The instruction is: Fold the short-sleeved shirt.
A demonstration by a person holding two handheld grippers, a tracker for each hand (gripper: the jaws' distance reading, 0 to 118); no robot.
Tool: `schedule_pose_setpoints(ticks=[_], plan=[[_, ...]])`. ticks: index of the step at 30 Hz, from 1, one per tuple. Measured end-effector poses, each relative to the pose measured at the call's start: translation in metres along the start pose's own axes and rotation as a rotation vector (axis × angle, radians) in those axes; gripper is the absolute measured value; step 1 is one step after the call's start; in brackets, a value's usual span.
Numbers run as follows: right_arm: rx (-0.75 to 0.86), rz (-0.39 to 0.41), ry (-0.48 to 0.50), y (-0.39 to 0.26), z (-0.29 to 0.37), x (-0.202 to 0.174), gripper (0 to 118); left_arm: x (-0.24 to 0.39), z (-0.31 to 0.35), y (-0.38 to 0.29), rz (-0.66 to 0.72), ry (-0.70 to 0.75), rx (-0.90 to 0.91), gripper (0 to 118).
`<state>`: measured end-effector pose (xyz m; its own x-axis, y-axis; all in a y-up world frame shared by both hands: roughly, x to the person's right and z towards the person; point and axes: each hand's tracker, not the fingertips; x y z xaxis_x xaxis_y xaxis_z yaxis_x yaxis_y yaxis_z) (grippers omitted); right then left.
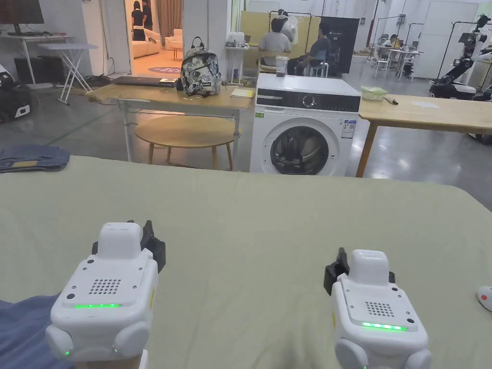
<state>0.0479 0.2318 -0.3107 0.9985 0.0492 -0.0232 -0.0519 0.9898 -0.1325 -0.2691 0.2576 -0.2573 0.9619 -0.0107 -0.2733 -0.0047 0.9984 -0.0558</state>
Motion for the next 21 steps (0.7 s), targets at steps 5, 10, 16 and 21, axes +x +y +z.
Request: schedule_pose_setpoints(ticks=[5, 10, 16, 21], plan=[[0.003, -0.038, 0.015, 0.000, 0.003, 0.006, 0, -0.007, -0.006, 0.001, 0.024, 0.006, -0.054, 0], [0.020, -0.070, 0.010, 0.003, 0.007, 0.007, 0, -0.007, -0.009, -0.001, 0.000, -0.010, -0.077, 0], [-0.007, -0.064, 0.036, 0.006, 0.004, 0.001, 0, -0.016, -0.001, -0.002, -0.013, -0.046, -0.088, 0], [-0.030, -0.049, 0.074, 0.009, 0.002, -0.018, 0, -0.056, 0.005, -0.004, -0.016, -0.007, -0.108, 0]])
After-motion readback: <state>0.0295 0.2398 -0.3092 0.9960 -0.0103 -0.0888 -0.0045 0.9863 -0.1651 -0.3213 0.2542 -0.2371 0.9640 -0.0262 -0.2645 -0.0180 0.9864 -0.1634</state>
